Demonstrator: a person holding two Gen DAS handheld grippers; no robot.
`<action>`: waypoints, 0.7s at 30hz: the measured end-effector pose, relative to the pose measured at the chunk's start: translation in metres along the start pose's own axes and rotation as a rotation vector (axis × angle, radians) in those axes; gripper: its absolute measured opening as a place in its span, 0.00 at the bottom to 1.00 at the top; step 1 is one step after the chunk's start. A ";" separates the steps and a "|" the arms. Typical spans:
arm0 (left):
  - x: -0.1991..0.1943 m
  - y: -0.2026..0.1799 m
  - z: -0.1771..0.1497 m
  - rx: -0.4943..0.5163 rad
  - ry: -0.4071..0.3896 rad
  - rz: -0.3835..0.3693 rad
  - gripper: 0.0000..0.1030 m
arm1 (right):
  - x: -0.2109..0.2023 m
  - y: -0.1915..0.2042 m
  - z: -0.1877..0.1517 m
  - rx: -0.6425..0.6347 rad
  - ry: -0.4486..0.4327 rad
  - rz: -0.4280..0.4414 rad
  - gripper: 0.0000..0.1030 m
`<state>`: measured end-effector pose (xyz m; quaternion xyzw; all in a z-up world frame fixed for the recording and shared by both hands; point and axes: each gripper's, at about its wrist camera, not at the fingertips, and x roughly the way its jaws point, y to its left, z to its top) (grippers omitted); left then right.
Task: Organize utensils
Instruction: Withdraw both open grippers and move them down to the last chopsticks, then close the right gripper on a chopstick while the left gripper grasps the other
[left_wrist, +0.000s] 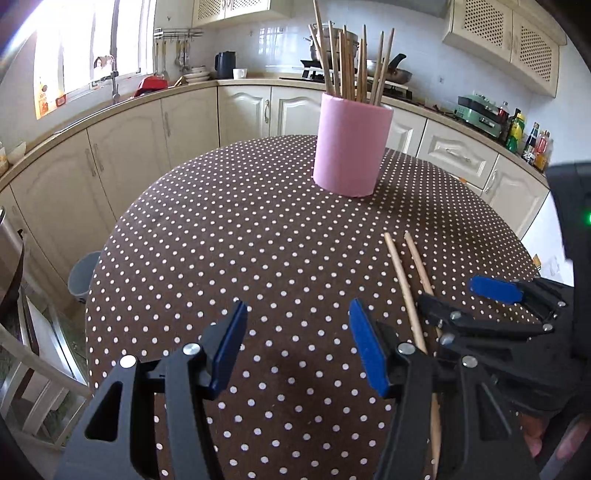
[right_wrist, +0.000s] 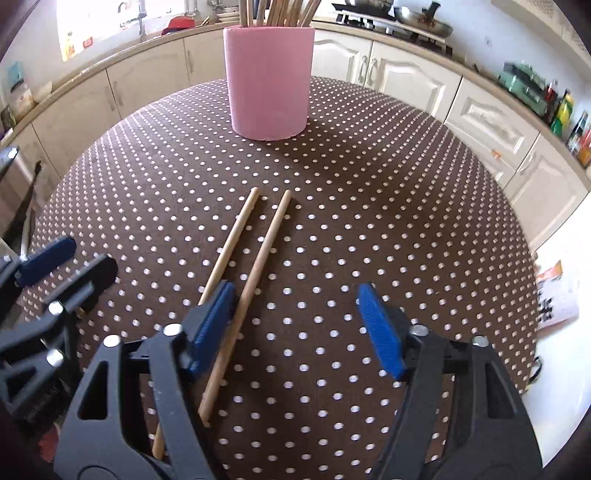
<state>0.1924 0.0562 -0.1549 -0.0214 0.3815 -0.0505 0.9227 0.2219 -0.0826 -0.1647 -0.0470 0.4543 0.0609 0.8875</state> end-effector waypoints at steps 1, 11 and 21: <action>0.000 0.000 -0.001 -0.001 0.004 -0.003 0.56 | -0.001 0.002 0.001 -0.015 0.001 0.019 0.38; 0.003 -0.026 0.015 0.021 0.027 -0.084 0.56 | 0.004 -0.042 0.012 0.103 0.047 0.293 0.06; 0.044 -0.064 0.026 0.068 0.140 -0.028 0.56 | 0.007 -0.093 0.011 0.222 0.051 0.403 0.06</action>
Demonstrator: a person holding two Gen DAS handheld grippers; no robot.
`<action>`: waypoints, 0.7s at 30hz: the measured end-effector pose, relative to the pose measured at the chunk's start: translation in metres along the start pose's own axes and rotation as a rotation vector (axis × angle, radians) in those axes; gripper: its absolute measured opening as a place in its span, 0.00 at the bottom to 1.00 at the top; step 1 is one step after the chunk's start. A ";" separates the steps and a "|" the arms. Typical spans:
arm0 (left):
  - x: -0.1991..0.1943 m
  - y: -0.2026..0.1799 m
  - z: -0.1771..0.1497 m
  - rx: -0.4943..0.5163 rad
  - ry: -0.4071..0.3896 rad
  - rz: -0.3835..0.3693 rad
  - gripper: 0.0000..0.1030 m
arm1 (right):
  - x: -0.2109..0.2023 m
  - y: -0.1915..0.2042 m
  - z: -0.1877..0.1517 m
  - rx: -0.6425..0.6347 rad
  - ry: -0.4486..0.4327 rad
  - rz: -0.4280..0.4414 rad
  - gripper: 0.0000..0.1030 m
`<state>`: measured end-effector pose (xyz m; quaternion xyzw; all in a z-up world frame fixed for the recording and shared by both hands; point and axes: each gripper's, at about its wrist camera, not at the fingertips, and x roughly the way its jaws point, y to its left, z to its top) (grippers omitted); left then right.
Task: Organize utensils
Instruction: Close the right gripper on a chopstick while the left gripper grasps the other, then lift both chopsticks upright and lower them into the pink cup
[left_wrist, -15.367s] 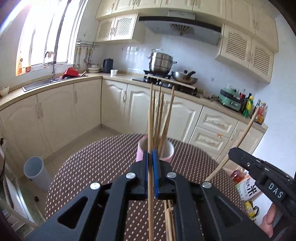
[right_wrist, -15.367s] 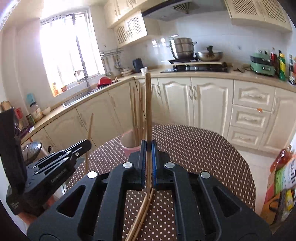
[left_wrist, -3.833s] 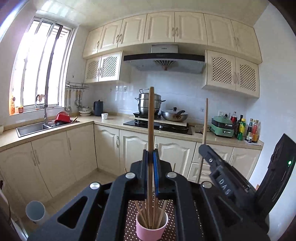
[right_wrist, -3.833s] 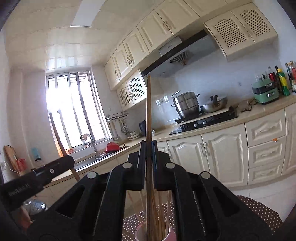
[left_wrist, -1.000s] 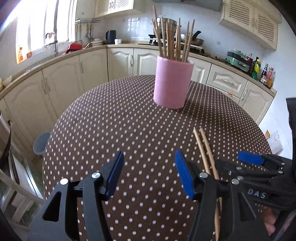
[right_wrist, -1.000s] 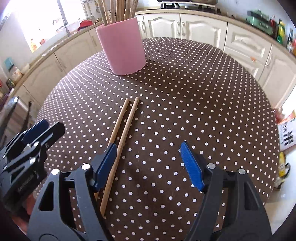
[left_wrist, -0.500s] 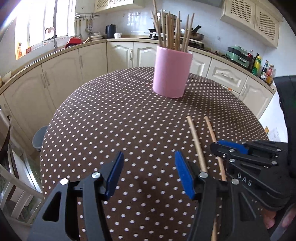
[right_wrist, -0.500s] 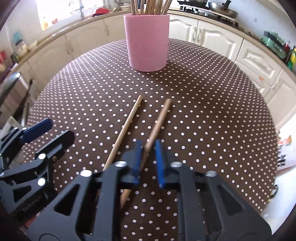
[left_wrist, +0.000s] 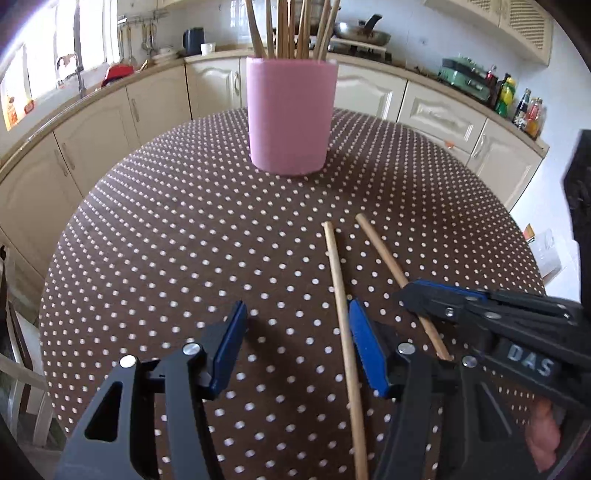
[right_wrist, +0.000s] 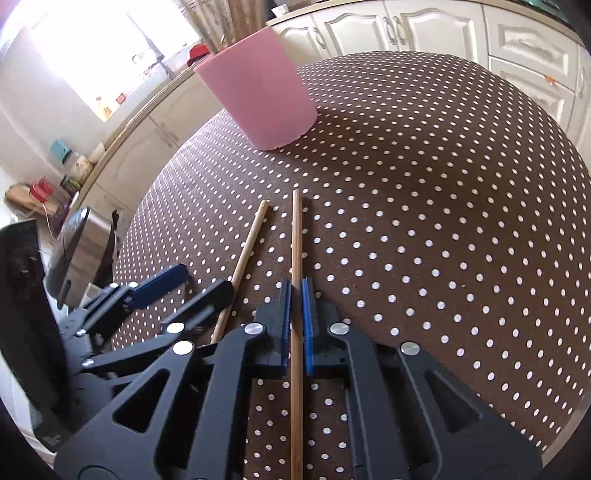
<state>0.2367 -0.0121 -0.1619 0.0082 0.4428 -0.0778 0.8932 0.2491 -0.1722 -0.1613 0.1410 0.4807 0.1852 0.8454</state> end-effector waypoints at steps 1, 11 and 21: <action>0.002 -0.004 0.002 0.012 -0.003 0.011 0.56 | -0.002 -0.006 0.000 0.006 -0.003 0.003 0.06; 0.006 0.008 0.018 -0.091 -0.008 -0.071 0.06 | -0.011 -0.024 0.000 0.036 -0.008 0.043 0.06; -0.015 0.017 0.021 -0.132 -0.150 -0.041 0.06 | -0.023 -0.013 0.015 0.046 -0.099 0.053 0.06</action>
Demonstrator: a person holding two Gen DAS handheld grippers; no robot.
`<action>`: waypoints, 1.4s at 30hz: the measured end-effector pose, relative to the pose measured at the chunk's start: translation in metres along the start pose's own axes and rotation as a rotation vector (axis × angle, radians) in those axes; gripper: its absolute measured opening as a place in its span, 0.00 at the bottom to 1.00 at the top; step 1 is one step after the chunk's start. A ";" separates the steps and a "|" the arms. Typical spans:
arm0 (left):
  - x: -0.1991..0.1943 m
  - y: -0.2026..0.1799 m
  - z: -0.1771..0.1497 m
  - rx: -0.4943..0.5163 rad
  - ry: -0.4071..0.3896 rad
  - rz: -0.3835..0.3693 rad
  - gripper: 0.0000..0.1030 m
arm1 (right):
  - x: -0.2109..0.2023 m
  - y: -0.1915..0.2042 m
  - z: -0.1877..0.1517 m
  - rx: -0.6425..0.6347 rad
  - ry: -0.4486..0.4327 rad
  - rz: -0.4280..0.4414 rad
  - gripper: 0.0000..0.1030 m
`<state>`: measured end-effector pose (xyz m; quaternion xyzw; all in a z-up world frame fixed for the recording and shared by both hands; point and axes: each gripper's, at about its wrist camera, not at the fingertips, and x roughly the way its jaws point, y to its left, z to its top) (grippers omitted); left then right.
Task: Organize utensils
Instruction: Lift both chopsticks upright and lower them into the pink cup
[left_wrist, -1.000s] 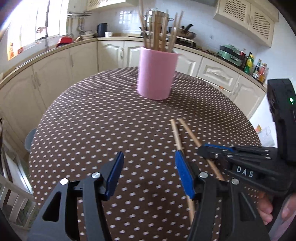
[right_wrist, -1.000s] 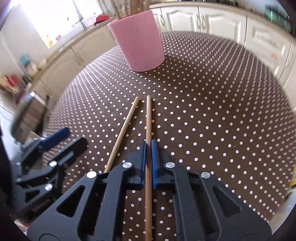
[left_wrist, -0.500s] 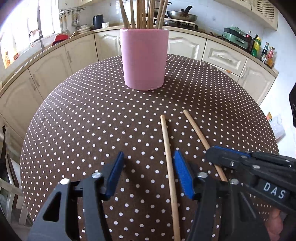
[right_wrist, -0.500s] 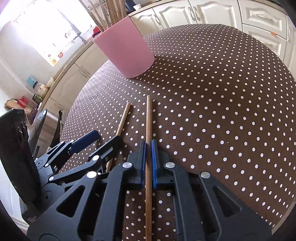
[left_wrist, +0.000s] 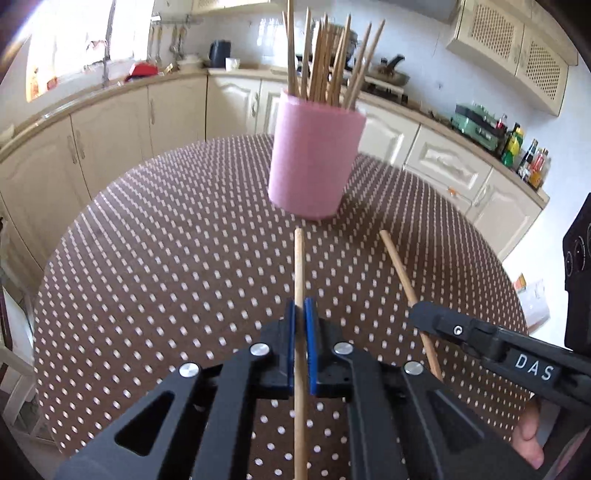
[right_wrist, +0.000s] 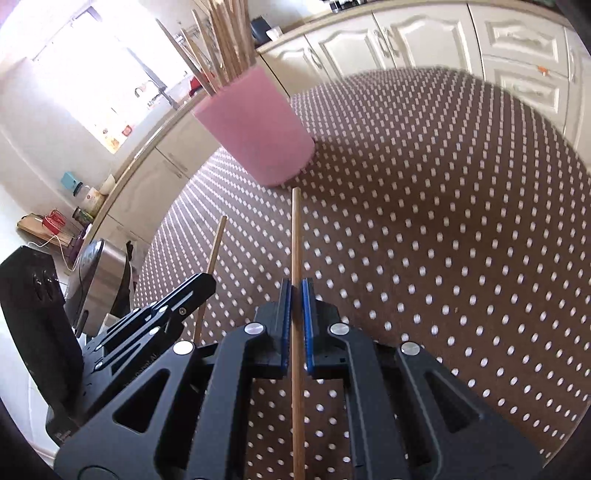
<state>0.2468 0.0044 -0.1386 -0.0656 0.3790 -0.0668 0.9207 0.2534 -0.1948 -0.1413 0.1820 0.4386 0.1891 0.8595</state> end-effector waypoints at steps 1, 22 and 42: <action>-0.003 0.000 0.001 -0.002 -0.015 -0.009 0.06 | -0.003 0.002 0.003 -0.004 -0.014 -0.001 0.06; -0.091 -0.027 0.074 0.045 -0.413 -0.040 0.06 | -0.080 0.069 0.056 -0.138 -0.333 -0.056 0.06; -0.129 -0.023 0.171 0.051 -0.583 -0.038 0.06 | -0.123 0.110 0.138 -0.209 -0.642 -0.090 0.06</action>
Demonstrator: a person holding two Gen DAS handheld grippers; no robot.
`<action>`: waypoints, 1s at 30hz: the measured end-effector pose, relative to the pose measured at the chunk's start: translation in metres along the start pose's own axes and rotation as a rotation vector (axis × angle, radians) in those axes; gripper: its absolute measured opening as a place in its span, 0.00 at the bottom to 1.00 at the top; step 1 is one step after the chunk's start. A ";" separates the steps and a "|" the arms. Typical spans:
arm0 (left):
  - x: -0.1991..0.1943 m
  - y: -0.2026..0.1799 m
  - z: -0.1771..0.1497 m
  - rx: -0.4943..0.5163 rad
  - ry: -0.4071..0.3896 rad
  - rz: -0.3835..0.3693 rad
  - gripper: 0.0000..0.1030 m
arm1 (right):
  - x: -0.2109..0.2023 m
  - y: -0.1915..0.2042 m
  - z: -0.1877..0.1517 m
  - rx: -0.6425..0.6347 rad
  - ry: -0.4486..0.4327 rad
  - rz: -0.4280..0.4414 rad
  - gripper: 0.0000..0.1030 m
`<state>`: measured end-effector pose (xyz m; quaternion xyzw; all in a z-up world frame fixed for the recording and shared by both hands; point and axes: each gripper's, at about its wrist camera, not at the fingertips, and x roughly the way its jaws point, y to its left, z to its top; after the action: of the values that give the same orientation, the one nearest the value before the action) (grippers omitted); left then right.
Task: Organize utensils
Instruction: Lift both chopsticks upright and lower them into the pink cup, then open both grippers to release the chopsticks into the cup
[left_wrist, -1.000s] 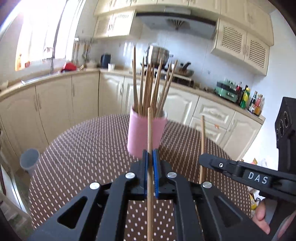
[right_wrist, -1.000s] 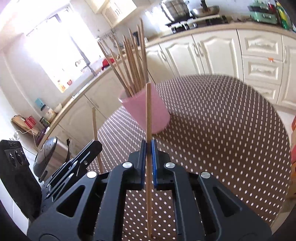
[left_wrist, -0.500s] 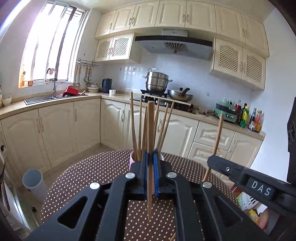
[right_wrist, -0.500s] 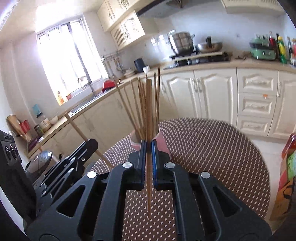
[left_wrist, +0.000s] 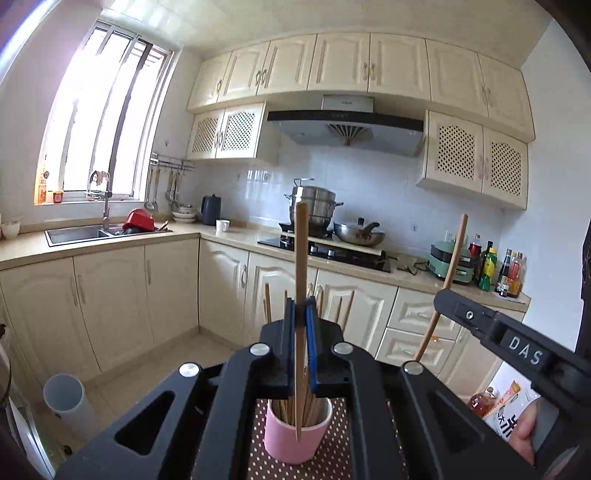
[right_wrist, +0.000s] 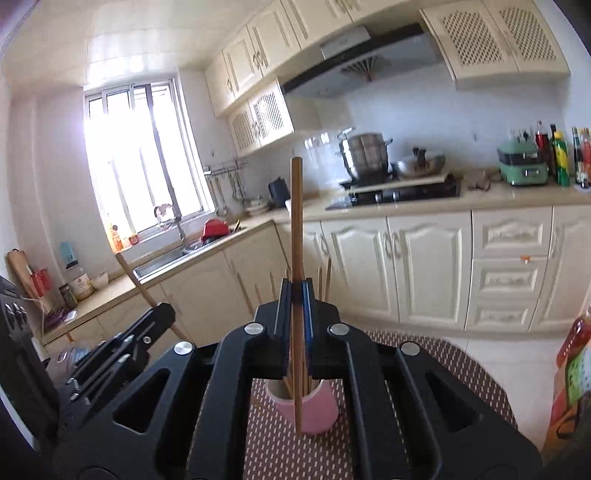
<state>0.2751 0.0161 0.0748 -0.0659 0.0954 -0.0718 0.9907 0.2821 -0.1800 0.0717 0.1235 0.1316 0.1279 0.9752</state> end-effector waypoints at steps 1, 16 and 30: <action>0.003 0.000 0.004 0.001 -0.005 0.003 0.06 | 0.006 0.001 0.002 -0.001 -0.003 0.006 0.06; 0.089 0.013 -0.021 0.000 0.129 0.064 0.06 | 0.103 -0.006 -0.035 -0.060 0.065 0.008 0.06; 0.123 0.031 -0.074 0.032 0.228 0.110 0.23 | 0.135 -0.019 -0.081 -0.064 0.259 0.029 0.10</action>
<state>0.3843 0.0186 -0.0236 -0.0360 0.2096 -0.0260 0.9768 0.3886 -0.1430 -0.0394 0.0768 0.2502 0.1610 0.9516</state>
